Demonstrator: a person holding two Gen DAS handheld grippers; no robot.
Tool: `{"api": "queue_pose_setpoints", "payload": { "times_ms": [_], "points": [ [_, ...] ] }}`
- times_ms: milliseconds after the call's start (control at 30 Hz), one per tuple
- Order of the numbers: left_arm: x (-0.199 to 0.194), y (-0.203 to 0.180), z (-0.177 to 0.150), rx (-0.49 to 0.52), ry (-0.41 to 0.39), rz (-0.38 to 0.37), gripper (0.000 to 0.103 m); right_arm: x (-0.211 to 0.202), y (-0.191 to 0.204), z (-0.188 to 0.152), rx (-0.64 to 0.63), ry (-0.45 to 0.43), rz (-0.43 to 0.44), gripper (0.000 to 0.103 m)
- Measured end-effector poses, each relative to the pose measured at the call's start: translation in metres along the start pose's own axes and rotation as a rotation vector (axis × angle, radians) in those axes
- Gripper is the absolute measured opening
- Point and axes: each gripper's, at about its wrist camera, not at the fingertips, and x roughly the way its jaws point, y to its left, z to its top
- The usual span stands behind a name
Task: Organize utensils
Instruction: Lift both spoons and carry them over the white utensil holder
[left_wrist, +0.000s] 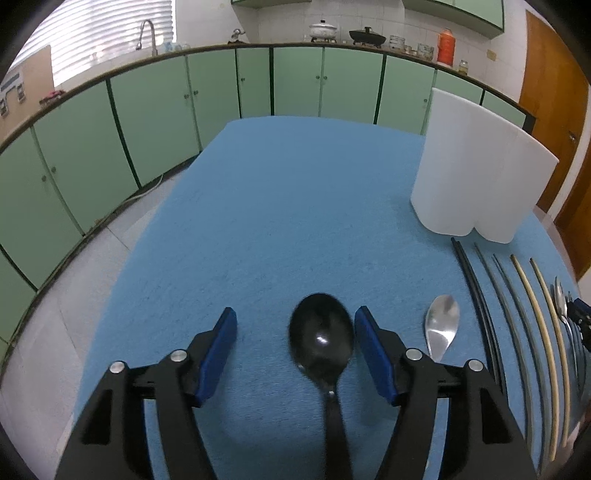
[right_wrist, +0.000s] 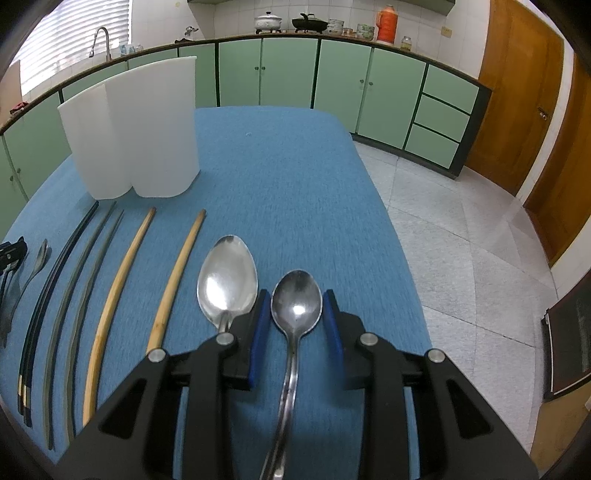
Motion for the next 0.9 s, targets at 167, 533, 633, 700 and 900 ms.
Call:
{"api": "queue_pose_setpoints", "payload": {
  "times_ms": [167, 533, 633, 700, 900],
  "points": [
    [-0.001, 0.004, 0.004, 0.004, 0.001, -0.034, 0.062, 0.001, 0.001, 0.001, -0.004, 0.0, -0.005, 0.029],
    [0.0, 0.007, 0.003, -0.008, 0.018, -0.082, 0.032, 0.001, 0.001, 0.001, -0.011, 0.002, -0.009, 0.029],
    [-0.004, 0.003, 0.001, 0.01, 0.007, -0.079, 0.032, 0.001, 0.0, 0.001, -0.011, 0.004, -0.006, 0.028],
    [-0.007, 0.001, 0.001, 0.017, -0.005, -0.081, 0.032, 0.001, 0.001, 0.002, -0.01, 0.006, -0.002, 0.028],
    [-0.031, -0.005, 0.002, 0.031, -0.087, -0.069, 0.032, -0.009, -0.005, 0.001, 0.008, -0.028, 0.01, 0.027]
  ]
}}
